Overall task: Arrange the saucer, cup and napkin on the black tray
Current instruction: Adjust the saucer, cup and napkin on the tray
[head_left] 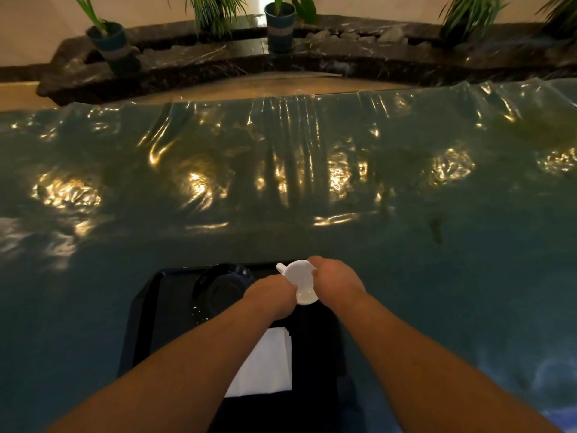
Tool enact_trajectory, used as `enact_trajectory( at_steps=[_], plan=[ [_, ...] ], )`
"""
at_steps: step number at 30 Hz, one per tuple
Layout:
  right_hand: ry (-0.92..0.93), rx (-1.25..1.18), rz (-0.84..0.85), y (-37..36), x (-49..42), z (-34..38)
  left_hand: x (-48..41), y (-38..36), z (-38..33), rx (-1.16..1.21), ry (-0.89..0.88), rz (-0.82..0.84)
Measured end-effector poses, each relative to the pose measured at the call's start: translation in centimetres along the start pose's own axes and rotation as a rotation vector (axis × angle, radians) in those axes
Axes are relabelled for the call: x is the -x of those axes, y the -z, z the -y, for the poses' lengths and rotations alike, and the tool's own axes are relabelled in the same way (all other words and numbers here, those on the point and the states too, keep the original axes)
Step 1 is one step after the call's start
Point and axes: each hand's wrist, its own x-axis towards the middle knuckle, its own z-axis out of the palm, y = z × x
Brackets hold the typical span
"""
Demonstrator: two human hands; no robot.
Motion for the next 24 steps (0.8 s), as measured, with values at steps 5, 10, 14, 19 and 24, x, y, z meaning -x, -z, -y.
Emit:
enact_trajectory(
  at_steps=[5, 10, 14, 19, 24],
  plan=[
    [-0.064, -0.215, -0.140, -0.5, 2.0, -0.7, 0.9, 0.2, 1.7, 0.010, 0.005, -0.352],
    [-0.116, -0.363, -0.142, -1.6, 3.7, -1.5, 1.2, 2.0, 2.3, 0.061, -0.159, -0.534],
    [-0.195, -0.568, -0.049, -2.1, 3.5, -1.4, 0.3, 2.5, 2.0, -0.103, -0.143, -0.357],
    [-0.162, -0.555, -0.070, -1.6, 2.8, -1.3, -0.9, 1.9, 2.1, -0.093, -0.064, -0.294],
    [-0.143, -0.523, -0.056, -0.8, 2.3, -1.1, -0.8, 2.0, 2.1, -0.016, -0.003, -0.271]
  ],
)
